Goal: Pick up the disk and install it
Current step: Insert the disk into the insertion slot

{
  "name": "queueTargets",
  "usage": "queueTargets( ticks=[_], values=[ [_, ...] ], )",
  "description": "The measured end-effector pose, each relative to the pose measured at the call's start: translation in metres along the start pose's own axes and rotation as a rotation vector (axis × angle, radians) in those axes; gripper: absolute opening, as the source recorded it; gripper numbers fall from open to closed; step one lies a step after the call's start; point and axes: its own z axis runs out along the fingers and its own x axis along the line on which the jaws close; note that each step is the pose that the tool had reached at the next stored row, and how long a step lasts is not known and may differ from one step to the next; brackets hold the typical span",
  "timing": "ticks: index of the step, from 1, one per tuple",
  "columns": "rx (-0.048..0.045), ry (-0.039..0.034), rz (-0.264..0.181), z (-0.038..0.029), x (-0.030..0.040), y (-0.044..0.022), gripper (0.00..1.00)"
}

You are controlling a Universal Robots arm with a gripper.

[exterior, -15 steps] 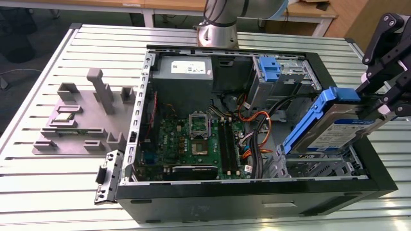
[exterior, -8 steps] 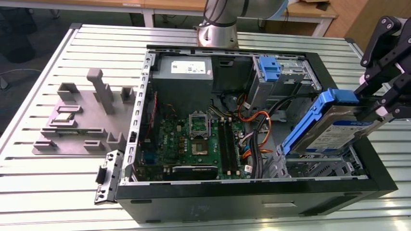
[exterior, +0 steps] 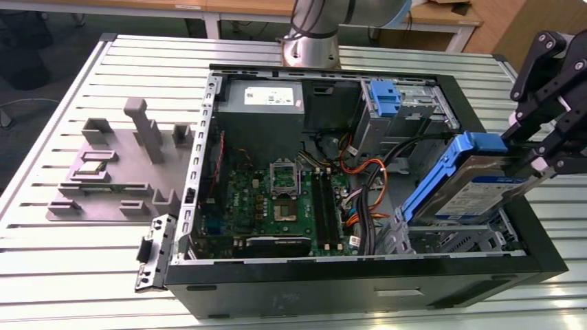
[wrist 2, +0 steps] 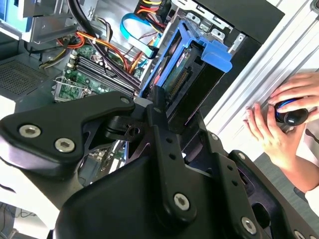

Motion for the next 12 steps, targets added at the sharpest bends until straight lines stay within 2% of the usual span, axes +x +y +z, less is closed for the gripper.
queueTargets(
  ticks=[5,12],
  values=[
    [0.0000,0.0000,0.000,0.0068,0.0005,-0.0003,0.35],
    [0.0000,0.0000,0.000,0.0077,0.0005,-0.0004,0.35]
  ],
)
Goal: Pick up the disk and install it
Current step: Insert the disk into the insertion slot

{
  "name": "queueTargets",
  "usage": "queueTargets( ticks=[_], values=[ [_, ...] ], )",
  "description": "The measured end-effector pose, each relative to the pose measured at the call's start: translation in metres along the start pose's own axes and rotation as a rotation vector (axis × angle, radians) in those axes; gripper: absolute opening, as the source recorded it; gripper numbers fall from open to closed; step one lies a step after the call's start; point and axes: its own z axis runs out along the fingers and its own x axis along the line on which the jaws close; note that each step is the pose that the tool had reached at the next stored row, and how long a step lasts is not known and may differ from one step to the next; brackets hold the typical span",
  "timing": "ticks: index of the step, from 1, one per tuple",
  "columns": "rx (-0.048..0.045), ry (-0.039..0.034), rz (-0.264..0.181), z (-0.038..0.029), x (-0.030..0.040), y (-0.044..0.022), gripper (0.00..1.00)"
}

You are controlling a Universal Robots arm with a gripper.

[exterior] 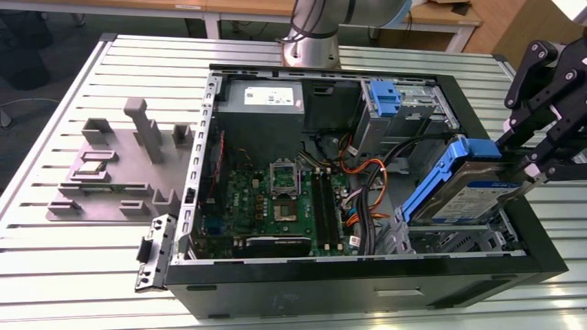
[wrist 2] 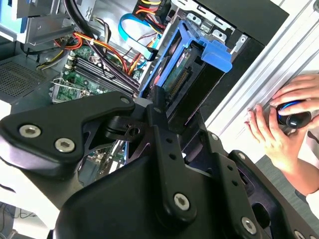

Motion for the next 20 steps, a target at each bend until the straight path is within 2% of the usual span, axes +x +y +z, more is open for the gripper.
queueTargets(
  ticks=[4,20],
  values=[
    [0.0000,0.0000,0.000,0.0034,0.0002,-0.0002,0.35],
    [0.0000,0.0000,0.000,0.0325,0.0022,-0.0016,0.35]
  ],
)
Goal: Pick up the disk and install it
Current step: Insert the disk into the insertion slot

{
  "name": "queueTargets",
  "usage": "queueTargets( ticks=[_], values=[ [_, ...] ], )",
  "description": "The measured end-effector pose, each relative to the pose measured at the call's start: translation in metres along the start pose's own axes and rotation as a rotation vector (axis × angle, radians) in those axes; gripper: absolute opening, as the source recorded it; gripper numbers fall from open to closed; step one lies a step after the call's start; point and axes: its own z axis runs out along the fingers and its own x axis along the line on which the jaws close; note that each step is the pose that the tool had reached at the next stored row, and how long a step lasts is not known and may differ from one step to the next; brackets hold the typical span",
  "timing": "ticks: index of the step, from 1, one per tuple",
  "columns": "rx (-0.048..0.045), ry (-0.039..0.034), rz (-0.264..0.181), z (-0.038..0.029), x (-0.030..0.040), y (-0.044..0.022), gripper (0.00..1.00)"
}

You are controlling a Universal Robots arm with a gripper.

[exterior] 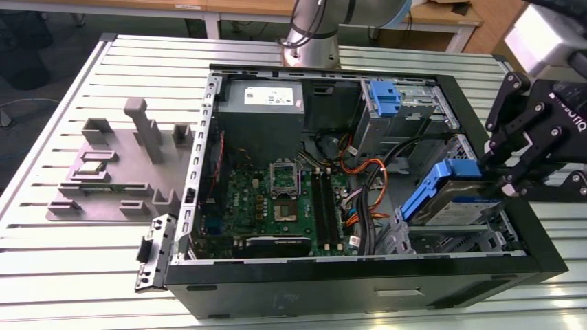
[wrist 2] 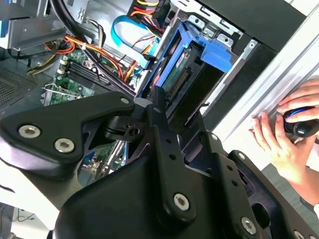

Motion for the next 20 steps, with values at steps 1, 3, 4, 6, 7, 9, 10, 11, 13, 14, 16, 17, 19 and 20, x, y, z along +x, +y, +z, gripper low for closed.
queueTargets(
  ticks=[1,3,4,6,7,9,10,11,13,14,16,17,19,20],
  values=[
    [0.0000,0.0001,0.000,0.0018,0.0001,-0.0001,0.35],
    [0.0000,0.0006,0.000,0.0053,0.0003,-0.0003,0.35],
    [0.0001,0.0006,0.000,0.0071,0.0005,-0.0003,0.35],
    [0.0000,0.0008,0.000,0.0109,0.0007,-0.0005,0.35],
    [0.0000,0.0009,0.000,0.0123,0.0008,-0.0006,0.35],
    [0.0000,0.0011,0.000,0.0125,0.0008,-0.0006,0.35],
    [0.0000,0.0012,0.000,0.0125,0.0008,-0.0006,0.35],
    [0.0001,0.0011,0.000,0.0126,0.0008,-0.0006,0.35],
    [0.0000,0.0010,0.000,0.0127,0.0008,-0.0006,0.35],
    [0.0000,0.0011,0.000,0.0126,0.0009,-0.0006,0.36],
    [0.0000,0.0011,0.000,0.0126,0.0009,-0.0006,0.42],
    [0.0000,0.0009,0.000,0.0127,0.0008,-0.0006,0.42],
    [0.0001,0.0010,0.000,0.0127,0.0009,-0.0006,0.48],
    [0.0000,0.0011,0.000,0.0127,0.0009,-0.0006,0.48]
  ],
)
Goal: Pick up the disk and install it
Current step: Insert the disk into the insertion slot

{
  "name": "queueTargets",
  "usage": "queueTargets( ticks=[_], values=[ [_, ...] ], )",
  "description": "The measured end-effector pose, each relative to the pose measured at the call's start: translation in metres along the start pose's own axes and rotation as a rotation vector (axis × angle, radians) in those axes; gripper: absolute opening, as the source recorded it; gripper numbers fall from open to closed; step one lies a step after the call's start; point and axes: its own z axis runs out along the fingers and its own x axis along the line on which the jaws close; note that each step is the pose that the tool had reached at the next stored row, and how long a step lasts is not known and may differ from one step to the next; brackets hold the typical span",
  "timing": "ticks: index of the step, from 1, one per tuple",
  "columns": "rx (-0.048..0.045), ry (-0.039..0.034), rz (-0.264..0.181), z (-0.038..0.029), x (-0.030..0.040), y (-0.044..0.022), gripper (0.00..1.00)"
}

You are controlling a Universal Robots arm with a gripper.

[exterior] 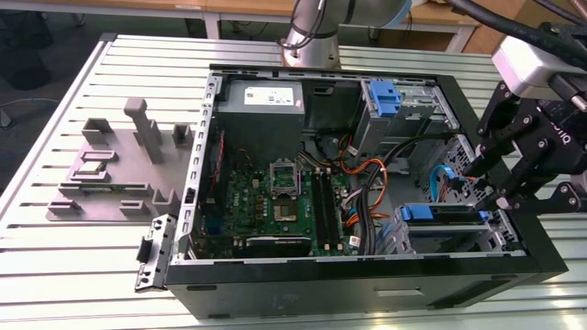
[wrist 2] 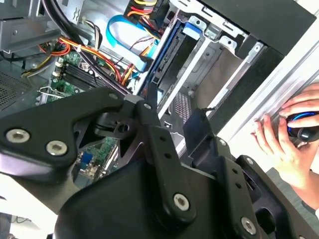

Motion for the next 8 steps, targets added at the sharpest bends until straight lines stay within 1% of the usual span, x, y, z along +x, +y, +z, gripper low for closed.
queueTargets(
  ticks=[2,4,8],
  values=[
    [0.0011,-0.0010,0.000,0.0013,0.0000,0.0003,0.48],
    [0.0030,-0.0024,-0.001,0.0043,-0.0009,0.0014,0.48],
    [0.0066,-0.0026,-0.002,0.0105,-0.0068,0.0029,0.48]
  ],
)
